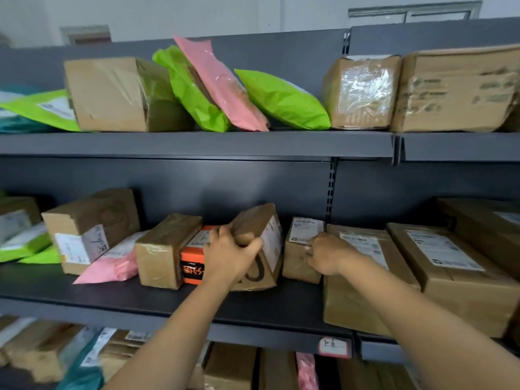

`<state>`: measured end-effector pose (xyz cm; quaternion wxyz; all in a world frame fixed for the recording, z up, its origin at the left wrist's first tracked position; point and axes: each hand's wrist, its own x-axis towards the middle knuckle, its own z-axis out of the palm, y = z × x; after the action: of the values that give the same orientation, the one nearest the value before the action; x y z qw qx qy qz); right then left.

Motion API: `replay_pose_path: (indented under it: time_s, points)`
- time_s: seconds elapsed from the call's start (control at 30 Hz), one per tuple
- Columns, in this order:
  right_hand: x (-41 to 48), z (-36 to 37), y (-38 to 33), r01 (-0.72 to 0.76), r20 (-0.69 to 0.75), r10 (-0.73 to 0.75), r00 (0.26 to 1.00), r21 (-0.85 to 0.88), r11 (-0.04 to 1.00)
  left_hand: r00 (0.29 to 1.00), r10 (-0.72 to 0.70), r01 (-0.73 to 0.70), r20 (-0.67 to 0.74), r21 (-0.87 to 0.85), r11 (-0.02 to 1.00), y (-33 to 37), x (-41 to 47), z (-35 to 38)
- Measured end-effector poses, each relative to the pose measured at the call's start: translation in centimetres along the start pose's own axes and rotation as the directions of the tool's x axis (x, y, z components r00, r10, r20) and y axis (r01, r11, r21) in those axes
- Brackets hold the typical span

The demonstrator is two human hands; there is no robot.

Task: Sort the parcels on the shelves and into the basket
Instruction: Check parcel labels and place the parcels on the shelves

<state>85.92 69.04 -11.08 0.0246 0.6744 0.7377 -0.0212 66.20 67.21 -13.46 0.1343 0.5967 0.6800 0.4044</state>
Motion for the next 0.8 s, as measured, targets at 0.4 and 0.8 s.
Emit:
replay_pose_path:
  time_s: [0.4,0.8]
  points:
    - [-1.2,-0.9,0.4,0.029,-0.050,-0.014,0.999,0.304,0.952,0.994,-0.098,0.094,0.041,-0.759,0.645,-0.2,-2.8,-5.0]
    - [-6.0,-2.6,-2.1,0.220,-0.320,0.134,0.938,0.846,0.485,0.995,0.021,0.063,0.093,-0.807,0.587,-1.9,-5.4,-6.2]
